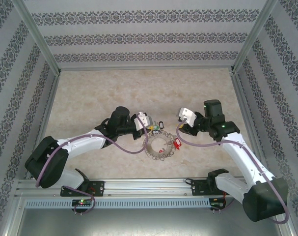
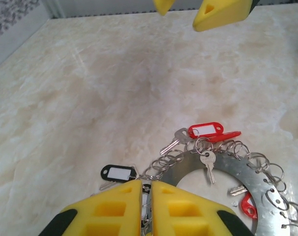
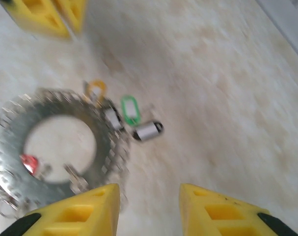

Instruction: Put the keys on the keyring

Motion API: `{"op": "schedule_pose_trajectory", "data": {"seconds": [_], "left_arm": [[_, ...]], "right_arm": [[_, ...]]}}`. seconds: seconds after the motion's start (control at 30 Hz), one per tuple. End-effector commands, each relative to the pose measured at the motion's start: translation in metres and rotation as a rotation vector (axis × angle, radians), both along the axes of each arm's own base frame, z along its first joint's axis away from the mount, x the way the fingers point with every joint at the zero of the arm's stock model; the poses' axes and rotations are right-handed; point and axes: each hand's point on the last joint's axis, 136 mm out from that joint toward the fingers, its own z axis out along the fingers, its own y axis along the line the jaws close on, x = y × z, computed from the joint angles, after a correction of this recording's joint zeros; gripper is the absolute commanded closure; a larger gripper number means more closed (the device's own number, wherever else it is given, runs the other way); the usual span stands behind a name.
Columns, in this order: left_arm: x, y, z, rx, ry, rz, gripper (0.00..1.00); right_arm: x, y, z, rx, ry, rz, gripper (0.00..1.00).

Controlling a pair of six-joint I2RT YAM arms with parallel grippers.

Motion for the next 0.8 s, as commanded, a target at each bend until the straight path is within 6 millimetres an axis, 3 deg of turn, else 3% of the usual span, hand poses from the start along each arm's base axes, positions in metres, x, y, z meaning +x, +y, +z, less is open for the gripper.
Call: {"op": "schedule_pose_trajectory", "data": {"seconds": [0.0, 0.07, 0.2, 0.33, 0.47, 0.53, 0.77], "left_arm": [[0.009, 0.021, 0.002, -0.05, 0.077, 0.191, 0.82], [0.011, 0.031, 0.0, -0.061, 0.098, 0.255, 0.81], [0.006, 0.042, -0.004, -0.041, 0.12, 0.293, 0.81], [0.008, 0.056, -0.003, -0.033, 0.116, 0.353, 0.81], [0.01, 0.071, 0.0, -0.076, 0.134, 0.421, 0.8], [0.01, 0.078, 0.0, -0.092, 0.143, 0.448, 0.72], [0.019, 0.103, -0.007, -0.063, 0.217, 0.583, 0.68]], "right_arm": [[0.004, -0.03, -0.022, -0.179, 0.066, -0.085, 0.63], [0.004, -0.027, -0.032, -0.178, 0.148, -0.076, 0.64], [0.003, -0.003, -0.047, -0.104, 0.339, -0.019, 0.64], [-0.011, 0.006, -0.08, -0.263, 0.491, 0.076, 0.63], [-0.006, 0.011, -0.101, -0.314, 0.592, 0.068, 0.65], [-0.002, 0.014, -0.108, -0.287, 0.676, 0.032, 0.67], [-0.033, 0.031, -0.121, -0.281, 0.859, 0.123, 0.6]]}}
